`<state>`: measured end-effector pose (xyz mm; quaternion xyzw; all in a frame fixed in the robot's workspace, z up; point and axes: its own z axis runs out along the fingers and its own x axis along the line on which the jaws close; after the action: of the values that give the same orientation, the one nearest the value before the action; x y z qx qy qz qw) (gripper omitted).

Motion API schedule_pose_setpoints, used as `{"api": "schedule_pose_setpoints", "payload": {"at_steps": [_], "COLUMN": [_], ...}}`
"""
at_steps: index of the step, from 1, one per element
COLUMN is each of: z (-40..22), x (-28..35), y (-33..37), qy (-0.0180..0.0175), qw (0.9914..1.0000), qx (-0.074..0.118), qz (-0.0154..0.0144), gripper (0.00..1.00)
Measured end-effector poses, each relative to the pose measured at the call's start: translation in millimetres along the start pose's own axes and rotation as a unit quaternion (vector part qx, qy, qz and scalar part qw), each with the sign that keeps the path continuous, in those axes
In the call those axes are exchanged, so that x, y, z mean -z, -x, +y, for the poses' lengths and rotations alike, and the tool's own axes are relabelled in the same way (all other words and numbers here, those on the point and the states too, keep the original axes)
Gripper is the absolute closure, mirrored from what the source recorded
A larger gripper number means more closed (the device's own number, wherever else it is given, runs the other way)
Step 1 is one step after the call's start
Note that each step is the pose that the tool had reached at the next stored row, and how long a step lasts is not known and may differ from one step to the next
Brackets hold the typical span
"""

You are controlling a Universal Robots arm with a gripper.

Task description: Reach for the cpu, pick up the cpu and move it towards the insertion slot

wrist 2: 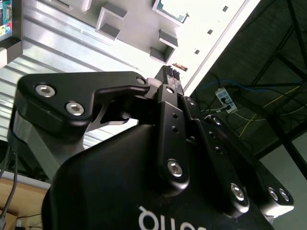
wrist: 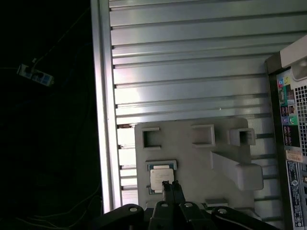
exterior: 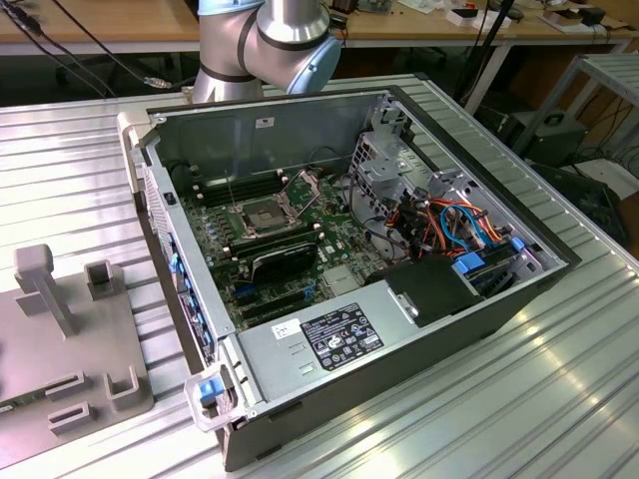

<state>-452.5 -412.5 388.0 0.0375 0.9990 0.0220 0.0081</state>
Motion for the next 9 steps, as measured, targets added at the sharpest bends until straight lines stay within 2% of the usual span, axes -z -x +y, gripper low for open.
{"api": "schedule_pose_setpoints", "payload": {"at_steps": [5, 6, 7, 9], "z": [0.0, 0.0, 0.0, 0.0], "x": [0.0, 0.0, 0.0, 0.0], "y": [-0.1, -0.1, -0.1, -0.2], "qy": [0.0000, 0.0000, 0.0000, 0.0000], "qw": [1.00000, 1.00000, 1.00000, 1.00000], "qx": [0.000, 0.000, 0.000, 0.000], "qz": [0.0000, 0.0000, 0.0000, 0.0000], "gripper": [0.89, 0.83, 0.71, 0.58]}}
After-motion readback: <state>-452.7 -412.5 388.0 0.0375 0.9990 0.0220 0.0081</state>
